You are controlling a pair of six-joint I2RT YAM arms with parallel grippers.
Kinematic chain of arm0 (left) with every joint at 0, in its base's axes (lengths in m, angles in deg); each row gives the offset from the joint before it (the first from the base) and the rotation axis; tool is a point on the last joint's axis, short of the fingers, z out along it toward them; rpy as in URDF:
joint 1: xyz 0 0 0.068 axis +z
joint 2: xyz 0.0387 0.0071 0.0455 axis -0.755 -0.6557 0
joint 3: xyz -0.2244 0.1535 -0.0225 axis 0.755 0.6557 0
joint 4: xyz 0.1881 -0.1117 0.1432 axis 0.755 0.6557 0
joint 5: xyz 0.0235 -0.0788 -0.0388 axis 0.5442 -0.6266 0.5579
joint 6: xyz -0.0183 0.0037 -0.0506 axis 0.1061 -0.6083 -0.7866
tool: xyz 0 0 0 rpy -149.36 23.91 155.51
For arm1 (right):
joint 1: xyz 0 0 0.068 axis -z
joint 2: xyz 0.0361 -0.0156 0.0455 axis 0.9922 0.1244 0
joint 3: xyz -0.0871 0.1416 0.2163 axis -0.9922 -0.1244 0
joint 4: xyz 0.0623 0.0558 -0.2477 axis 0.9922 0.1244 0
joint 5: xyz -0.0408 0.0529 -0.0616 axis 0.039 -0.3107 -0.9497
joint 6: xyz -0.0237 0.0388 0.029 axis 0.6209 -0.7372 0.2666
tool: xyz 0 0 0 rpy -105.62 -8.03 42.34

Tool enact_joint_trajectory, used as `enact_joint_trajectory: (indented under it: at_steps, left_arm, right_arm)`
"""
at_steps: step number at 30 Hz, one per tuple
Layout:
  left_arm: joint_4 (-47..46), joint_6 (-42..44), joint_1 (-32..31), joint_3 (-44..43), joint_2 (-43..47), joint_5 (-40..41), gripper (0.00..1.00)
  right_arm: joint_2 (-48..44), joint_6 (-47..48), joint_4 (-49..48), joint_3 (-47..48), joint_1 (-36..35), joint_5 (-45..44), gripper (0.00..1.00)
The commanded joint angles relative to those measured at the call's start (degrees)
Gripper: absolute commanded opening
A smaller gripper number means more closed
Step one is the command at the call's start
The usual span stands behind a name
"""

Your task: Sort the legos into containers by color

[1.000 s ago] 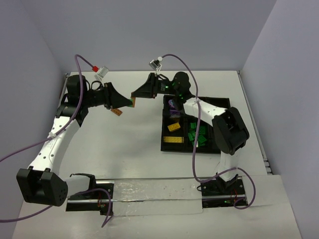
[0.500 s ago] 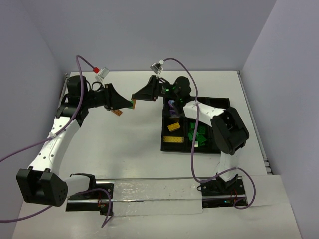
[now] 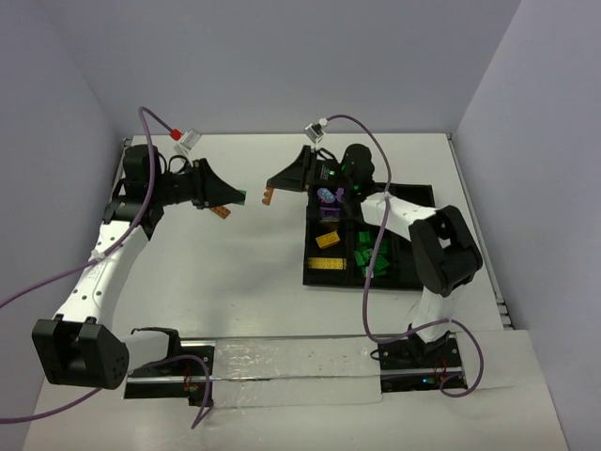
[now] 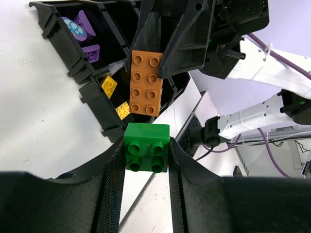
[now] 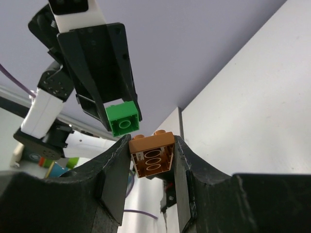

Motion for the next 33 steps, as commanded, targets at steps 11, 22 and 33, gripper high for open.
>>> enact_joint_trajectory:
  at_steps: [11, 22, 33]
  left_arm:
    - [1.96, -0.54, 1.63, -2.13, 0.18, 9.5, 0.0]
    - [12.01, 0.29, 0.01, -7.56, -3.25, 28.49, 0.0]
    - [12.78, -1.58, -10.26, -14.05, -8.56, 36.06, 0.0]
  right_arm:
    - [-12.14, 37.05, 53.18, 6.9, -0.21, -16.79, 0.0]
    - [-28.57, 45.8, 73.99, -0.74, 3.26, -47.44, 0.0]
    - [-37.27, 46.04, 80.92, -6.9, 7.59, -56.08, 0.0]
